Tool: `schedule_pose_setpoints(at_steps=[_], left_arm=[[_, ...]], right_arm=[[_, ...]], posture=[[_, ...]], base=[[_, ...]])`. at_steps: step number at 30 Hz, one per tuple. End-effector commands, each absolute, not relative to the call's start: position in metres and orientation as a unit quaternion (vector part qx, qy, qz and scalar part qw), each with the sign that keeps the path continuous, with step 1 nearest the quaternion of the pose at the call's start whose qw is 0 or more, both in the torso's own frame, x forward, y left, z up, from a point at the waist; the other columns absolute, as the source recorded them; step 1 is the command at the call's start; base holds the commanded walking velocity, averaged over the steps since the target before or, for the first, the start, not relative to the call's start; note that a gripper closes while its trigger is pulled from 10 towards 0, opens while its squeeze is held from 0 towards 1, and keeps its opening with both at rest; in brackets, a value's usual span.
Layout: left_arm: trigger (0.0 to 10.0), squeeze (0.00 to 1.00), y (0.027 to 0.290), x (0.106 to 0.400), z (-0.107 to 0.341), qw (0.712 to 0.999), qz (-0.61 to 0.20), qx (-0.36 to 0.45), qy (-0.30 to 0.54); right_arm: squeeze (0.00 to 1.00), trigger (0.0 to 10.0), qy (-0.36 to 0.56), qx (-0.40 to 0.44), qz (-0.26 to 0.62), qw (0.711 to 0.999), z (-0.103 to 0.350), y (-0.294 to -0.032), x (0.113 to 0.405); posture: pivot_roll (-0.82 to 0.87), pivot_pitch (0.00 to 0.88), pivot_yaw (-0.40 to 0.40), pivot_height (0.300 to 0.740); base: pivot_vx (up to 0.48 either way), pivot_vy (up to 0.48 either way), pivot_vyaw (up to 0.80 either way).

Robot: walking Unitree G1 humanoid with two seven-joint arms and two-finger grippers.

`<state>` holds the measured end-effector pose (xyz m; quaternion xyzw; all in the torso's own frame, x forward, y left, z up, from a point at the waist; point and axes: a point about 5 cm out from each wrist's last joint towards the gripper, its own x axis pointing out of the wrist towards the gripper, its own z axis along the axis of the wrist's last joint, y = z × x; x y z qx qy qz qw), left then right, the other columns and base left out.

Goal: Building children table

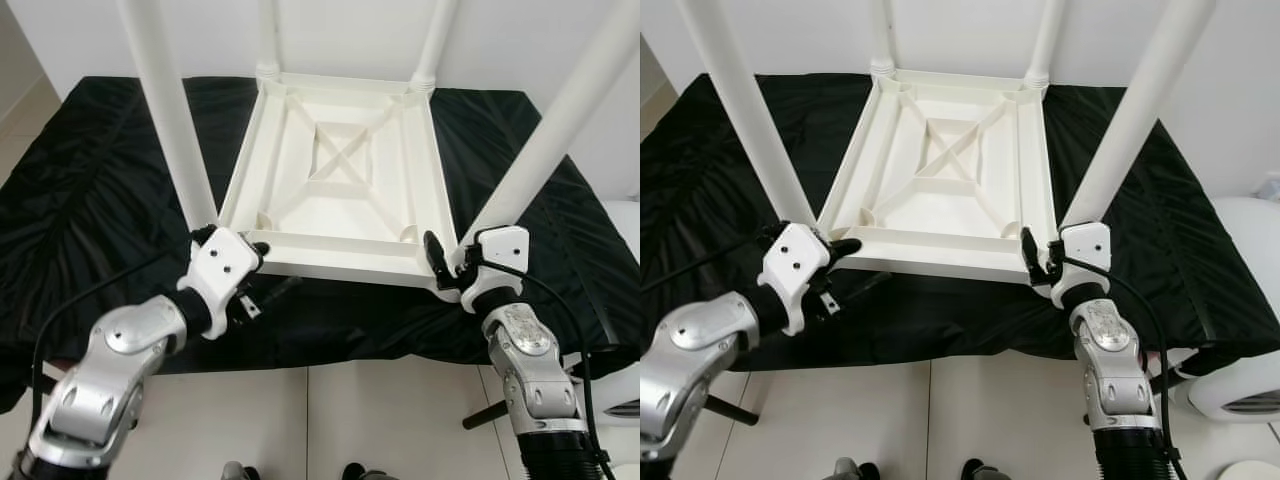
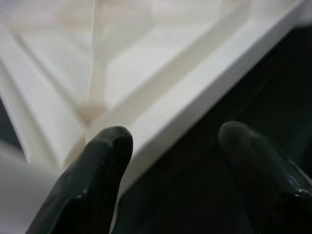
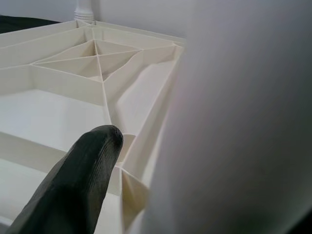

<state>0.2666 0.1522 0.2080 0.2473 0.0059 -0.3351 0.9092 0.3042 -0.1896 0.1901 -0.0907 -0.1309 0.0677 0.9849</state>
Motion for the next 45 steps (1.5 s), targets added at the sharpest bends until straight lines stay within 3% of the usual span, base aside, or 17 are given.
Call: schedule_pose_setpoints(at_steps=[1,8,12,20,26,36,45], left_arm=[[10.0,0.0,0.167,0.269,0.208,0.924,-0.282,0.257,0.017],[10.0,0.0,0.214,0.263,0.22,0.93,-0.233,0.278,0.054],[10.0,0.0,0.225,0.264,0.219,0.94,-0.198,0.27,0.066],[10.0,0.0,0.215,0.267,0.212,0.95,-0.187,0.241,0.064],[10.0,0.0,0.207,0.289,0.212,0.969,-0.124,0.209,0.046],[10.0,0.0,0.215,0.304,0.227,0.985,0.005,0.173,0.004],[10.0,0.0,0.226,0.307,0.235,0.982,0.052,0.183,-0.01]], right_arm=[[0.0,10.0,-0.131,-0.089,0.071,0.985,0.189,-0.189,0.302],[0.0,10.0,-0.131,-0.091,0.073,0.985,0.189,-0.19,0.304],[0.0,10.0,-0.132,-0.09,0.076,0.984,0.189,-0.189,0.305],[0.0,10.0,-0.132,-0.088,0.081,0.984,0.189,-0.186,0.308],[0.0,10.0,-0.135,-0.089,0.079,0.984,0.191,-0.187,0.308],[0.0,10.0,-0.137,-0.082,0.077,0.984,0.189,-0.185,0.307],[0.0,10.0,-0.139,-0.082,0.08,0.984,0.19,-0.183,0.308]], posture=[[-0.03,0.186,0.013,0.74],[-0.02,0.191,0.009,0.74],[0.0,0.191,0.005,0.74],[-0.01,0.189,0.0,0.74],[-0.02,0.184,0.001,0.74],[-0.02,0.173,0.007,0.74],[-0.02,0.164,0.006,0.74]], base=[[0.0,0.0,0.0],[0.0,0.0,0.0],[0.0,0.0,0.0],[0.0,0.0,0.0],[0.0,0.0,0.0],[0.0,0.0,0.0],[0.0,0.0,0.0]])
